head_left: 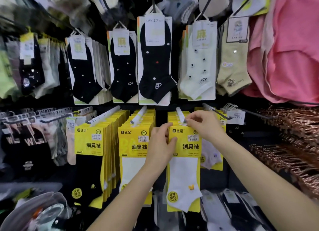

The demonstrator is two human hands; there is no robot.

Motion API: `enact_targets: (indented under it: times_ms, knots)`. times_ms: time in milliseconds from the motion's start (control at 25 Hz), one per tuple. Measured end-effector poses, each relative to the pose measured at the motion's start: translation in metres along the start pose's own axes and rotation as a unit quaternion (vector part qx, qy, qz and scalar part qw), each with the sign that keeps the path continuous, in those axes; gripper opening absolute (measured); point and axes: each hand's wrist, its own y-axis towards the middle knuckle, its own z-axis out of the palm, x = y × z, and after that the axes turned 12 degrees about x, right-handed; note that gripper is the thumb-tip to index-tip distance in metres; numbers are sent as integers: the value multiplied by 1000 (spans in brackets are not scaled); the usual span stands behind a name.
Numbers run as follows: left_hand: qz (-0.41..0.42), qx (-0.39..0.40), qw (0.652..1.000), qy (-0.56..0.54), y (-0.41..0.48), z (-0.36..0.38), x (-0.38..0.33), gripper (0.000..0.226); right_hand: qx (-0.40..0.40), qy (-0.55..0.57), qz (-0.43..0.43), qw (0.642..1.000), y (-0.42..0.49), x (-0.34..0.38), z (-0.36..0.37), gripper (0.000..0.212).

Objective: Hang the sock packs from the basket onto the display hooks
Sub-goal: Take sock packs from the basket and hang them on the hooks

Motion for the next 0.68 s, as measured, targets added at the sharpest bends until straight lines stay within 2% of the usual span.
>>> enact_targets:
  times_ms: [80, 160, 240, 280, 360, 440, 520, 600, 680]
  knots:
    - [5, -5, 1000, -16, 1, 2, 2, 54, -20, 0, 5, 1000, -5, -7, 0, 9]
    - [-10, 7, 999, -52, 5, 6, 2, 61, -30, 21, 30, 999, -15, -16, 5, 35]
    - [-46, 50, 991, -113, 7, 10, 0, 63, -24, 54, 58, 997, -29, -23, 16, 56]
    - [-51, 72, 985, -151, 7, 13, -1, 60, -15, 84, 57, 995, -35, -24, 23, 56]
    - [-44, 97, 968, -226, 6, 20, -3, 54, 2, 155, 28, 988, -42, -25, 36, 40]
    - [-45, 98, 958, -264, 4, 26, -3, 56, 7, 175, 12, 985, -41, -26, 43, 38]
    - [-45, 89, 951, -291, 4, 27, -4, 47, 11, 204, 10, 979, -40, -28, 43, 39]
    - [-74, 65, 937, -335, 11, 26, -3, 40, 17, 270, 33, 962, -37, -34, 39, 38]
    - [-143, 45, 908, -391, 23, 18, -2, 47, 4, 337, 95, 937, -29, -41, 29, 52]
